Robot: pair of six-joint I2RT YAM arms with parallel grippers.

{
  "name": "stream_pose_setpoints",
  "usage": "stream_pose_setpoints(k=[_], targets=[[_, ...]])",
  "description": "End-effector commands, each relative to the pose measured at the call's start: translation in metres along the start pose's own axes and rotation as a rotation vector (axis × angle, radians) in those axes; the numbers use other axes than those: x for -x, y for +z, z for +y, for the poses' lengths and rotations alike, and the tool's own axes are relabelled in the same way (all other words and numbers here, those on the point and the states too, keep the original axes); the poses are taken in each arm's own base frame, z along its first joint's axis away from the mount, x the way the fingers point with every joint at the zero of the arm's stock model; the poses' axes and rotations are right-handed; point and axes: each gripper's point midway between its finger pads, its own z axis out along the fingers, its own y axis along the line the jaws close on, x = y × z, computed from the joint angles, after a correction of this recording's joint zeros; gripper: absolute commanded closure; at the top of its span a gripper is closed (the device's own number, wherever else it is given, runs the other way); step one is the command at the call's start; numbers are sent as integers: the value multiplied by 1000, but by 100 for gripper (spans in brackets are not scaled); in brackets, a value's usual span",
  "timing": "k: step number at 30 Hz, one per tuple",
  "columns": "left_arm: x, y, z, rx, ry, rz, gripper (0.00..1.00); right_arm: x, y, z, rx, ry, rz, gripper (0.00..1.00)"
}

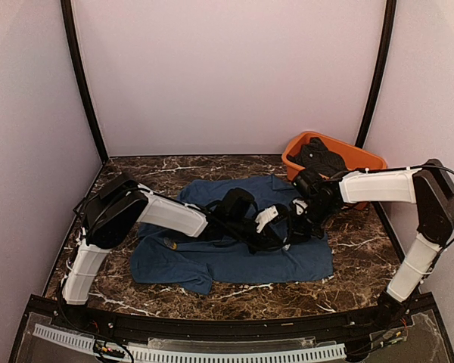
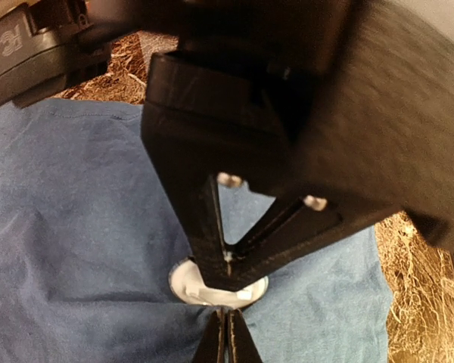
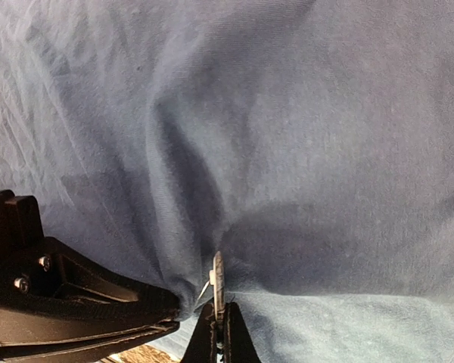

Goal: Pin the brooch onto the clothing
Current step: Pick up the clothing with brooches at the center of the board.

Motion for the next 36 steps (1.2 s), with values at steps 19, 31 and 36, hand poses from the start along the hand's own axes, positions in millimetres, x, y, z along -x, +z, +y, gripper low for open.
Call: stream_pose_setpoints(k=[19, 31, 36], targets=[[8, -4, -8, -2, 24, -2, 99, -16, -17, 17, 95, -127, -17, 100], [13, -9, -24, -79, 35, -49, 99, -9, -7, -11, -44, -51, -22, 100], [13, -9, -26, -88, 36, -53, 99, -1, -6, -10, -53, -41, -29, 100]])
